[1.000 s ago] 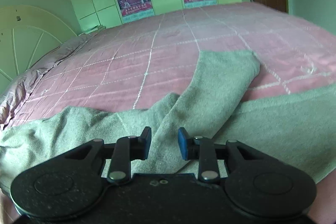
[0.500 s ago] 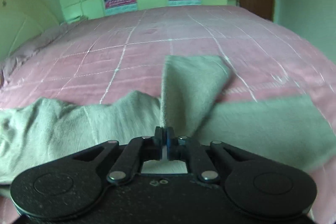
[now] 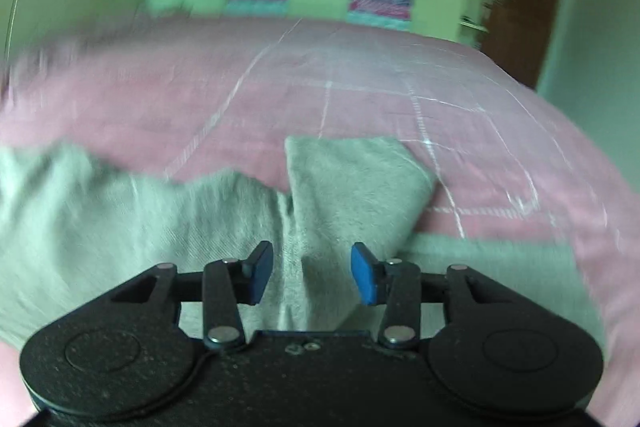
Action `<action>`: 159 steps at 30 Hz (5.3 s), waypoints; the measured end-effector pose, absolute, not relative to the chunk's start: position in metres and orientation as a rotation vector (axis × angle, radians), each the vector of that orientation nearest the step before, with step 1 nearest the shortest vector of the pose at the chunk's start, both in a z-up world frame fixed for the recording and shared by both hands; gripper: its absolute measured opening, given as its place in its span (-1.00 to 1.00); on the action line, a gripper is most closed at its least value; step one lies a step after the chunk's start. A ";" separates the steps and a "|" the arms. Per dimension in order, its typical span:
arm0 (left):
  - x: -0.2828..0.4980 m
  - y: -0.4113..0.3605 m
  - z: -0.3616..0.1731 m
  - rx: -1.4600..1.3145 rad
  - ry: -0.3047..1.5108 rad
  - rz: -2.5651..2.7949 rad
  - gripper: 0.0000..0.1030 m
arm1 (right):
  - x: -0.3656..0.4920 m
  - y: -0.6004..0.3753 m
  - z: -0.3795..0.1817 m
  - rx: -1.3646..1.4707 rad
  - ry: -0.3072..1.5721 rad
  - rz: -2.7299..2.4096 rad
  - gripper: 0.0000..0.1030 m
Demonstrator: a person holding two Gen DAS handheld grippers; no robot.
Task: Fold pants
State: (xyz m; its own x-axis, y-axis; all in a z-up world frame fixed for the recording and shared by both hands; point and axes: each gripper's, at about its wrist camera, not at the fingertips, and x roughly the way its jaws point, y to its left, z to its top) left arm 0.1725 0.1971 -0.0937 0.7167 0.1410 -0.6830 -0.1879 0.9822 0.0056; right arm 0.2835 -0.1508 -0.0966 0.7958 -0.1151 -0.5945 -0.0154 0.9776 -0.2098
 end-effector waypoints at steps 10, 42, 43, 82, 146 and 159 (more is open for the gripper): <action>0.171 0.199 -0.093 -0.069 0.753 0.165 0.54 | 0.218 -0.232 -0.058 0.195 0.498 -0.134 -1.00; 0.170 0.193 -0.093 -0.051 0.771 0.240 0.73 | 0.297 -0.152 -0.121 -0.616 0.605 -0.036 -1.00; 0.170 0.193 -0.093 -0.052 0.770 0.238 0.73 | 0.292 -0.168 -0.108 -0.507 0.573 -0.068 -1.00; 0.170 0.200 -0.095 -0.057 0.785 0.175 0.77 | 0.144 -0.419 -0.169 1.014 0.330 -0.287 -0.33; 0.150 0.352 -0.125 -0.633 0.639 0.234 -0.20 | 0.486 0.032 -0.118 0.027 0.927 0.875 -1.00; 0.137 0.349 -0.108 -0.544 0.598 0.229 -0.13 | 0.457 0.004 -0.101 0.086 0.798 0.630 -0.79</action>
State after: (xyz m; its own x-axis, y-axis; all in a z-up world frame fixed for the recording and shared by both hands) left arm 0.1374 0.3495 -0.1085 0.8068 0.0500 -0.5887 -0.3566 0.8357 -0.4178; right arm 0.4567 0.0045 -0.1012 0.5260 0.5581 -0.6418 -0.4948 0.8145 0.3028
